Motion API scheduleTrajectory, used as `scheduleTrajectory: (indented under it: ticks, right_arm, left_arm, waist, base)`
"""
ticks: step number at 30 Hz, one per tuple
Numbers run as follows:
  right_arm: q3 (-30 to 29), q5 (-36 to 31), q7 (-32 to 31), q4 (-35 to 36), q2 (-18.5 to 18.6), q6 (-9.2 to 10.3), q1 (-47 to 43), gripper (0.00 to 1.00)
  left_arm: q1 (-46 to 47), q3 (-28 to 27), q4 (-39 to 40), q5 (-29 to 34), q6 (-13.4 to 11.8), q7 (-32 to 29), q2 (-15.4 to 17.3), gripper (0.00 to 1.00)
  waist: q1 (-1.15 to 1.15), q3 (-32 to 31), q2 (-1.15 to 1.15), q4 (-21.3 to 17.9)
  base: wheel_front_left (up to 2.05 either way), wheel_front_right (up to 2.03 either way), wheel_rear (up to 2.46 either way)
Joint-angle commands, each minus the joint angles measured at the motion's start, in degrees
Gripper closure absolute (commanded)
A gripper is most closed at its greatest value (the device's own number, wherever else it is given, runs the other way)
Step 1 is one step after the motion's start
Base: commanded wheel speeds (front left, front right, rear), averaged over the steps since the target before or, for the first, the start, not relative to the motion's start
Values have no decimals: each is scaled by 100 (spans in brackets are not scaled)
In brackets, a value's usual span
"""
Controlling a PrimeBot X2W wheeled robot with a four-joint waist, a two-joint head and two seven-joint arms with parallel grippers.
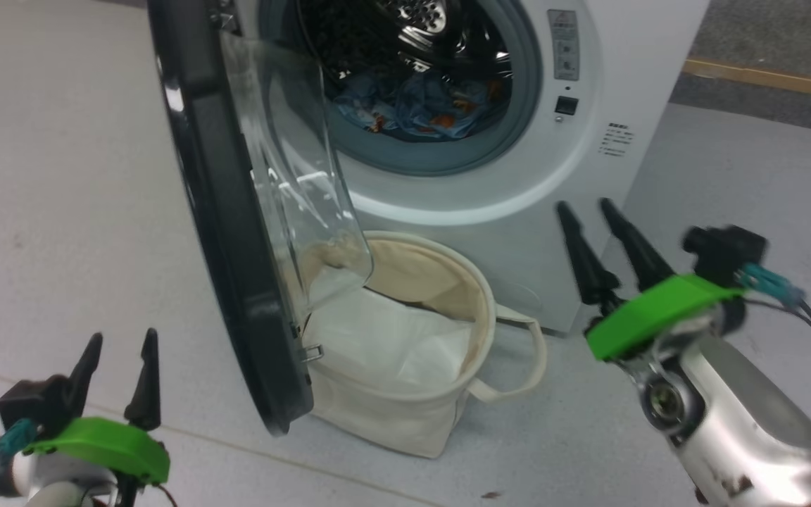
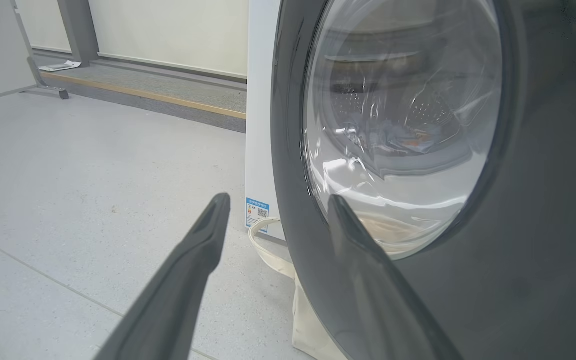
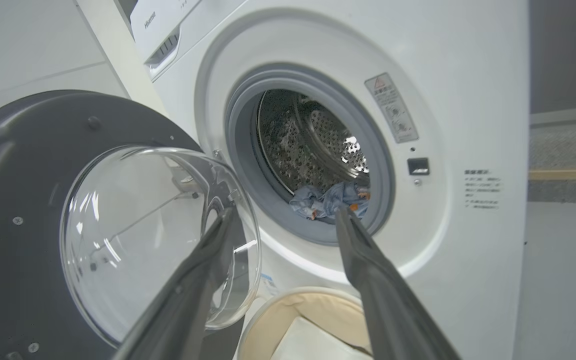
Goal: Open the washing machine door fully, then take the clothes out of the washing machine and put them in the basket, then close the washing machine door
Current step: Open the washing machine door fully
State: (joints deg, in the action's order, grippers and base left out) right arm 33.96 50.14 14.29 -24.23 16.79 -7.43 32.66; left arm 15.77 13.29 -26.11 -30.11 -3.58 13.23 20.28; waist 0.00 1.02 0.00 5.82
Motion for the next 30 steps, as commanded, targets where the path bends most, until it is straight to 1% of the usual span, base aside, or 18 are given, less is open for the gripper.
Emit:
scheduleTrajectory:
  ticks: [1, 4, 5, 7, 11, 16, 21, 24, 30]
  right_arm:
    - [-427, -560, 69, 351, -143, -6, -344, 0]
    - [-1059, -1399, 70, 651, -340, -6, -896, 0]
    - [-1059, -1399, 70, 651, -340, -6, -896, 0]
    - [-1392, -1865, 70, 817, -440, -6, -1214, 0]
    - [-1800, -2406, 70, 1024, -613, -6, -1721, 0]
    - [-1932, -2714, 70, 1114, -623, -6, -2068, 0]
    - [-1940, -2625, 71, 1147, -535, -6, -2154, 0]
    - [-2050, -2693, 71, 1164, -490, -6, -2222, 0]
    - [-2203, -2924, 71, 1213, -628, -6, -2398, 0]
  left_arm:
    - [98, -327, 240, -69, -61, 6, 301, 0]
    - [-55, -404, 349, -126, -98, -29, 392, 0]
    - [-55, -404, 349, -126, -98, -29, 392, 0]
    - [-132, -446, 426, -155, -125, -50, 443, 0]
    - [-240, -482, 567, -193, -151, -91, 512, 0]
    - [-355, -497, 669, -220, -176, -117, 570, 0]
    - [-452, -501, 744, -236, -184, -112, 618, 0]
    - [-459, -513, 793, -250, -198, -108, 636, 0]
    - [-504, -520, 793, -281, -205, -101, 665, 0]
  waist:
    - [0, -97, 0, -114]
    - [0, -176, 0, -218]
    - [0, -176, 0, -218]
    - [0, -191, 0, -267]
    - [0, -223, 0, -352]
    - [0, -287, 0, -450]
    - [0, -327, 0, -519]
    - [0, -335, 0, -514]
    - [0, -410, 0, -534]
  base:
    - [0, 0, 0]
    - [0, 0, 0]
    - [0, 0, 0]
    - [0, 0, 0]
    - [0, 0, 0]
    - [0, 0, 0]
    - [0, 0, 0]
    - [0, 0, 0]
    - [0, 0, 0]
